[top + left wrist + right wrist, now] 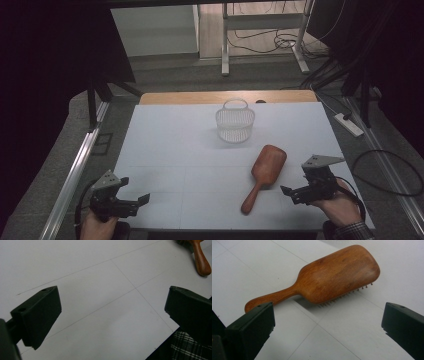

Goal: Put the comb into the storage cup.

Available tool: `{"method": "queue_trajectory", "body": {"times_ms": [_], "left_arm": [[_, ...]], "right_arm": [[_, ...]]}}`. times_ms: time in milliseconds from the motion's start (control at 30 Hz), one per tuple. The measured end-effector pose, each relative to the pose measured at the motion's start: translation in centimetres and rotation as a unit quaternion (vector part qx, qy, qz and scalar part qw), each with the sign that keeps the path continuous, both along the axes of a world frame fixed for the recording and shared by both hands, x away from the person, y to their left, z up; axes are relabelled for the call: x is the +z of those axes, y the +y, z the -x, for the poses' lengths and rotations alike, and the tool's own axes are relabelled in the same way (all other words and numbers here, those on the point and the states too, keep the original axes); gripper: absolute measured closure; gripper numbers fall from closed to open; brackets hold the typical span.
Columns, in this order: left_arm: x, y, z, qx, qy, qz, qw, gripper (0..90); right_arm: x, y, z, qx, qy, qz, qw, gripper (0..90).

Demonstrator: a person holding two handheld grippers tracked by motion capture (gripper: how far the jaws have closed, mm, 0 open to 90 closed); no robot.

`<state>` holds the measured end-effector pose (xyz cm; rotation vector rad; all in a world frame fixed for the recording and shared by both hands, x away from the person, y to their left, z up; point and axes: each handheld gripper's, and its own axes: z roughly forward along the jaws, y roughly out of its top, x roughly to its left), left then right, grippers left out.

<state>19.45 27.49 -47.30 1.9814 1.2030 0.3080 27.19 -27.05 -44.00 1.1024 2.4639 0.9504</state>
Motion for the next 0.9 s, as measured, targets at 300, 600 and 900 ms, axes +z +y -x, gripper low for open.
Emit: {"method": "queue_trajectory", "body": {"times_ms": [300,600,900], "left_arm": [[0.0,0.0,0.0,-0.001,0.000,0.001,1.0000,1.7],[0.0,0.1,0.0,-0.002,0.001,0.001,1.0000,1.6],[0.0,0.1,0.0,-0.002,0.000,0.002,1.0000,1.6]], "right_arm": [[-0.3,1.0,-0.7,0.017,0.003,0.004,0.9998,0.0],[-0.6,2.1,-1.3,0.022,0.014,0.004,0.9996,0.0],[-0.8,3.8,-1.8,0.034,0.027,0.011,0.9990,0.0]]}}
